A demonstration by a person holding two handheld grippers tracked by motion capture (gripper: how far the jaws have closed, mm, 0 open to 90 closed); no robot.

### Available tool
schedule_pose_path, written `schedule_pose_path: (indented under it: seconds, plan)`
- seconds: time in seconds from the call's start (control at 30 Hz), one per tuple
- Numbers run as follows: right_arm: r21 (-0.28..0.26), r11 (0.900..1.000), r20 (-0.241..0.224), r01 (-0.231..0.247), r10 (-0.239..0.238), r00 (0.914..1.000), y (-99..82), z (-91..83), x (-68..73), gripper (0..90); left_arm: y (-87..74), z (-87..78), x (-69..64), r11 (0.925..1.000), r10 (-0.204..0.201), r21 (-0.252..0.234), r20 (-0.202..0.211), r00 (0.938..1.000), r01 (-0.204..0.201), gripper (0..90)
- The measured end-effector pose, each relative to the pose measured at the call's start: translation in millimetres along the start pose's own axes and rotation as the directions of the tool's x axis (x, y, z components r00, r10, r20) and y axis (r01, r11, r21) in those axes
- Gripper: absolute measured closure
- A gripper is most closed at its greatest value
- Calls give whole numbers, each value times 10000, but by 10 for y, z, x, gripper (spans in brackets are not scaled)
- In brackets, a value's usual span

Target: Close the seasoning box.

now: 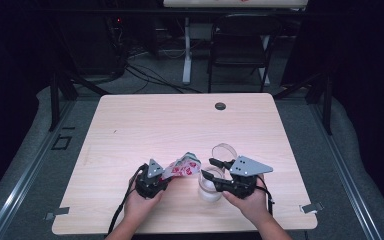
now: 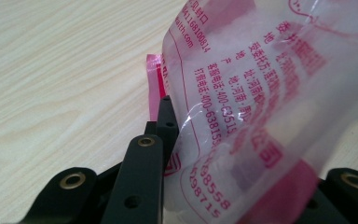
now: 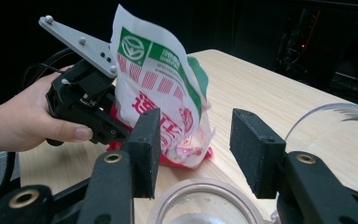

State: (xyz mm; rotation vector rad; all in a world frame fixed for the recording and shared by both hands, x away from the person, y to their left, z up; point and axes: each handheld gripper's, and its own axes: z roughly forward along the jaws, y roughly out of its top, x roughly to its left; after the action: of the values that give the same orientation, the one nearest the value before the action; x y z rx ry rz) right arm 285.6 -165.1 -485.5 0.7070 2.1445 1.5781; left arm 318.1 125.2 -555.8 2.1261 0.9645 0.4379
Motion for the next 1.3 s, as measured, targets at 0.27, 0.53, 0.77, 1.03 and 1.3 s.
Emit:
schedule_pose_path:
  seconds: [0.27, 0.53, 0.77, 1.03, 1.3]
  plan:
    - [-31, 10000, 134, -78, 78, 9999, 0, -30, -32, 528, 41, -147, 138, 9979, -386, -522, -91, 9992, 380, 768]
    - [-30, 10000, 200, -62, 63, 9998, -12, -24, -37, 527, 54, -334, 363, 9911, -1012, -916, -490, 9937, 964, 770]
    - [90, 9999, 195, -71, 69, 9998, -10, -36, -55, 543, 78, -436, 492, 9870, -1270, -1085, -712, 9893, 1189, 770]
    - [127, 9999, 298, -48, 45, 9995, 29, -103, -91, 579, 57, -513, 637, 9836, -1549, -1101, -1092, 9819, 1429, 770]
    - [-92, 9998, 662, -201, 207, 9976, 83, -206, -155, 559, -152, -685, 950, 9790, -1985, -917, -2271, 9534, 1819, 770]
